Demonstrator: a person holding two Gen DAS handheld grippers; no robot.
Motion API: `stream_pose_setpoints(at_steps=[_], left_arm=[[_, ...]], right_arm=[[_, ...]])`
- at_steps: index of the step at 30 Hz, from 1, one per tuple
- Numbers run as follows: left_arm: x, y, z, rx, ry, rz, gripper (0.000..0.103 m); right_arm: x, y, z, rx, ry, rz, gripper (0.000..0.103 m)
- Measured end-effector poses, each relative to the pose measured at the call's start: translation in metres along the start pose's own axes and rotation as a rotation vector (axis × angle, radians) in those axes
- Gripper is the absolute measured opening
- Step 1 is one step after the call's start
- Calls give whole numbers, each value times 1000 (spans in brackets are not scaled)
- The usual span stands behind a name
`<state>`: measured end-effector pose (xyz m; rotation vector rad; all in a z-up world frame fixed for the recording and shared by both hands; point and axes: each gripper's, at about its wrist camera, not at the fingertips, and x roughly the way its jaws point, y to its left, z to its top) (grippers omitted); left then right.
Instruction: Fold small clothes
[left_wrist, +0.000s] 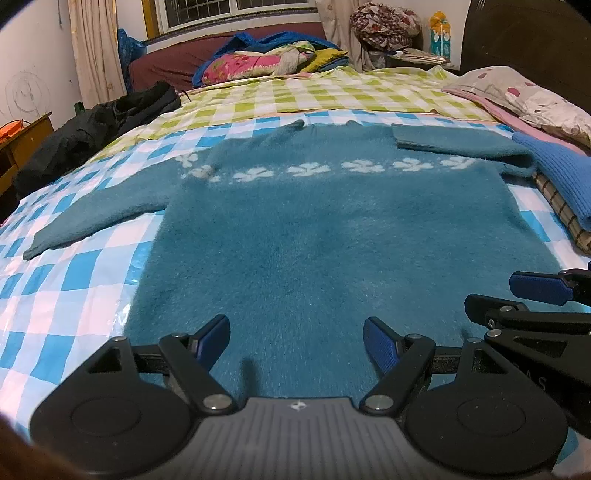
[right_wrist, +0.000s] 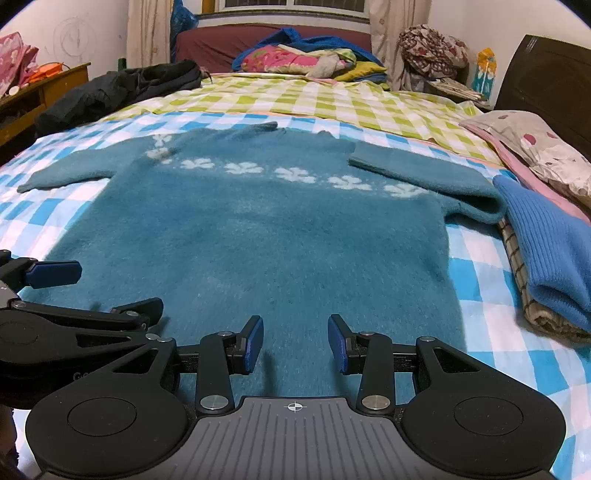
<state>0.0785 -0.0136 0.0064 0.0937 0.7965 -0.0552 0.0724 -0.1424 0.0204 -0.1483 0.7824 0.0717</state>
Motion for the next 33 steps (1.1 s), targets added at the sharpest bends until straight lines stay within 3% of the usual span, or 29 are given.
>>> stream_pose_setpoints(at_steps=[24,33], left_arm=[[40,10,43,-36,-3,-45,86],[61,3,65,-59,-53,-53,86]], right_arm=[[43,-18,42,-54,-63,18,41],[85,-55,73,-60,-128,-48,41]])
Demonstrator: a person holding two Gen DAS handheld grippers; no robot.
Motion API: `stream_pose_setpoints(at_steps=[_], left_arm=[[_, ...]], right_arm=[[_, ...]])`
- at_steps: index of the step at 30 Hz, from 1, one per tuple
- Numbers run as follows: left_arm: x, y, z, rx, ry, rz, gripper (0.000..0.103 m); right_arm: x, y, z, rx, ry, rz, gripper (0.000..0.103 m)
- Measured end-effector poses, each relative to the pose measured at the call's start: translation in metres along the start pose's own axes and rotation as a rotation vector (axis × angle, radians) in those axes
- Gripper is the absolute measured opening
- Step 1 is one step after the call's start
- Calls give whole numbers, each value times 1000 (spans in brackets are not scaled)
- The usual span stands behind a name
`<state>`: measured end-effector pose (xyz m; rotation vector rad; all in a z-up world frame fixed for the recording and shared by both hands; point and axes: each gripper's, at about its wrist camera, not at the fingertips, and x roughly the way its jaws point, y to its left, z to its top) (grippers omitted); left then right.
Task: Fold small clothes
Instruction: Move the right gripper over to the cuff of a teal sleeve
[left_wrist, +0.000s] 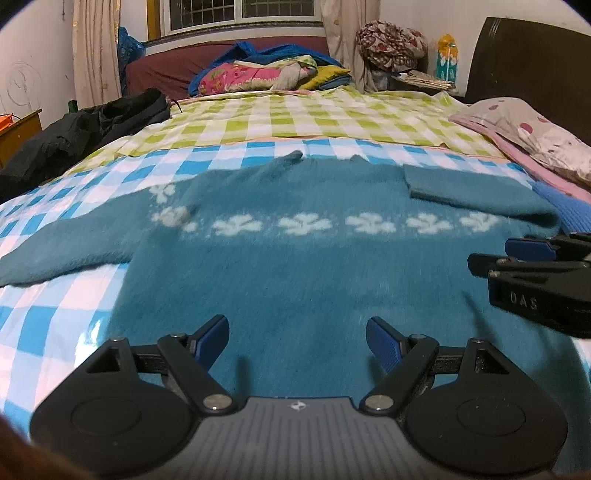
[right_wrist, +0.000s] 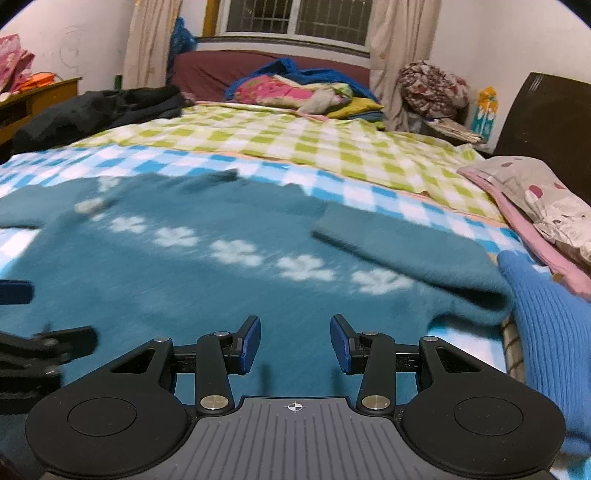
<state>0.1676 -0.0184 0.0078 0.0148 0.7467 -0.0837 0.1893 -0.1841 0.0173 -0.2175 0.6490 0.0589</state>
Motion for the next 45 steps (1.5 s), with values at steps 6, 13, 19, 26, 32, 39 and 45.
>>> stream_pose_setpoints(at_steps=[6,13,19,26,32,39,45], left_arm=[[27,-18,20,8,-9,3,86],[55,-11,40,-47,-26,80,87],[76,14,45,-147,-3,138,87],[80,31,40,-168,-2,146,87],[69,35,34,-117,-11,138,87],[51,50,21,-84,-2,133,87],[35,60,8,-81,5,114,87]], right_arm=[[37,-18,20,-33,-39,-37,38],[79,-40,34,-7,-19,-39,37],[110,-42,39,-32,-11,-29,36],[127,-28,47,-140,-37,-32,36],[139,-29,52,-115,-24,-44,29],[129,-35,62,-8,-21,-12,9],[120,-42,71,144,-10,49,8]])
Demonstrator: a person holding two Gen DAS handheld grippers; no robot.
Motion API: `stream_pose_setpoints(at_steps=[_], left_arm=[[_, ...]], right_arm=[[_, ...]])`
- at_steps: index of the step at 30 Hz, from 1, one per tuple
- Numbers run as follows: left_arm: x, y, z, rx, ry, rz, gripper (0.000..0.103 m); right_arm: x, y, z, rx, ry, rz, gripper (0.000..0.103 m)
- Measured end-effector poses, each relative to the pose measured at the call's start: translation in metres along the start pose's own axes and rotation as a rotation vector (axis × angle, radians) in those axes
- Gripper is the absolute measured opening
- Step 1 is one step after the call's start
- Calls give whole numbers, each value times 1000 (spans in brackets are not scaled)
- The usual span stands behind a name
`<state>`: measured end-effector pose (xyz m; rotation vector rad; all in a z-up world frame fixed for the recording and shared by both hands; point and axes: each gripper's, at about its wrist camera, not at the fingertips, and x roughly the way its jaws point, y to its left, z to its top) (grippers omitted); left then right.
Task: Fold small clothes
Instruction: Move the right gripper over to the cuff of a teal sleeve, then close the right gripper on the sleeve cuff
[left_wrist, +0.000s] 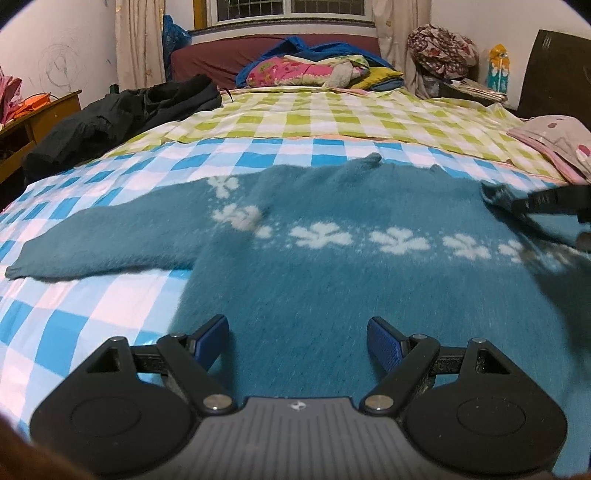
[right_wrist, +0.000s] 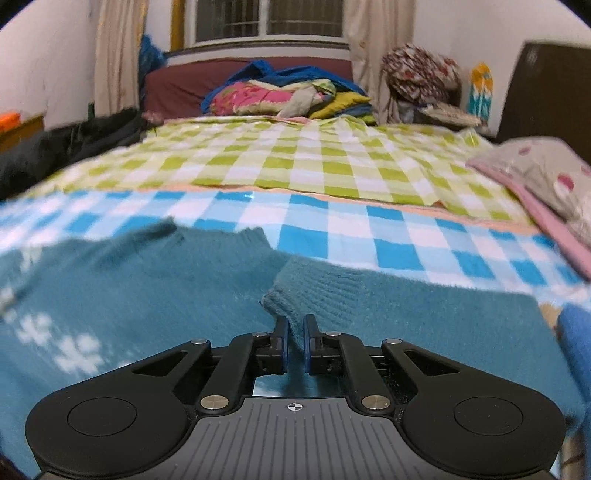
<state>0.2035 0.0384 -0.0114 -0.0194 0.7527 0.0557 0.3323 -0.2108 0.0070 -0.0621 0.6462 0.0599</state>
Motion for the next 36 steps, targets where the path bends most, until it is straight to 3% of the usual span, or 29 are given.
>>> stream_pose_setpoints(at_steps=[8,19,25,36], left_arm=[[-12,11,-8,11,6,-19,87],[-27,39,-19,-4,4,-20,87],[-26,54,-19,-37,-2,-19,87],[-24,64,-19,-57,-7,-25,87]], right_arm=[[-15,29,20,104,-29,110,8],[-11,118,26,210,7,333,7],[0,157,20,233,48,368,7],[23,173,2,226,108,348,9]])
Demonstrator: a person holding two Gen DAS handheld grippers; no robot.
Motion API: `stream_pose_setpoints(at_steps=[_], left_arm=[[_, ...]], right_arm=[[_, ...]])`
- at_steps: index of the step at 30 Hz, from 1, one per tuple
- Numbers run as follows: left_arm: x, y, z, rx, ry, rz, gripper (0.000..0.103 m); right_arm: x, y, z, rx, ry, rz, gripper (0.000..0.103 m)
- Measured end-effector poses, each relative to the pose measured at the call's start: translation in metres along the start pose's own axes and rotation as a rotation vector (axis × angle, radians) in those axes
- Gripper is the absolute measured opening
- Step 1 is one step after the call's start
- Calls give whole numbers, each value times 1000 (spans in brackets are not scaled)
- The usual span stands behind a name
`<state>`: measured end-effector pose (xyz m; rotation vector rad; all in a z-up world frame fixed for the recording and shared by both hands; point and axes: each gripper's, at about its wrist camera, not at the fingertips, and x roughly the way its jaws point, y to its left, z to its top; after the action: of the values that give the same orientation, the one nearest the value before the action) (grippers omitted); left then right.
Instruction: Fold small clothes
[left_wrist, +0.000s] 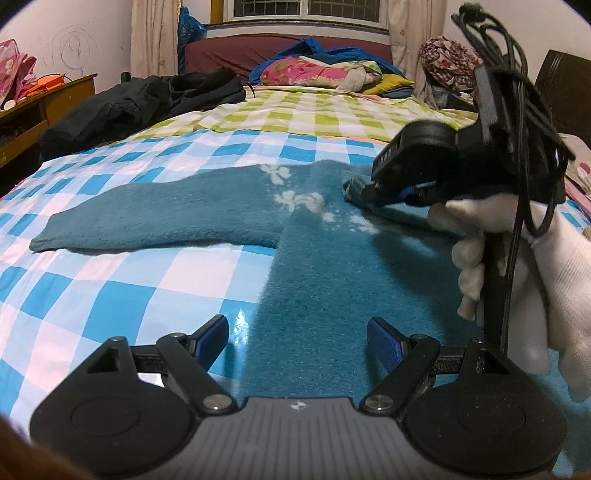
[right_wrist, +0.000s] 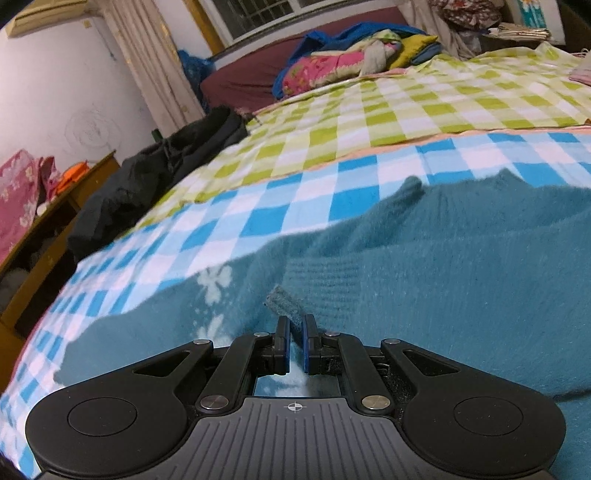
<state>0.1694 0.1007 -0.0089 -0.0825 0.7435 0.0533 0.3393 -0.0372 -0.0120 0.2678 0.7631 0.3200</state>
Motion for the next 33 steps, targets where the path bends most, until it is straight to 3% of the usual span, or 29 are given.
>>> stream_pose_setpoints(at_steps=[8,14,20,28,33], left_arm=[[1,0,-1,-2,-3,5,87],[-1,0,-1,9,-15,7,87],[-6,11,3,-4,-60,19,87],[-3,63,14,-152,-117,77,87],[8,111,18,-257,-122,185,87]], right_arm=[[2,6,-5,-78,13,11,14],[4,24,-15,-211,-18,-62,11],[4,26,-15,-239,9,-35,16],[-3,25,-23,-232,27,-22,16],[-5,29,-27,-237,39,-31,16]])
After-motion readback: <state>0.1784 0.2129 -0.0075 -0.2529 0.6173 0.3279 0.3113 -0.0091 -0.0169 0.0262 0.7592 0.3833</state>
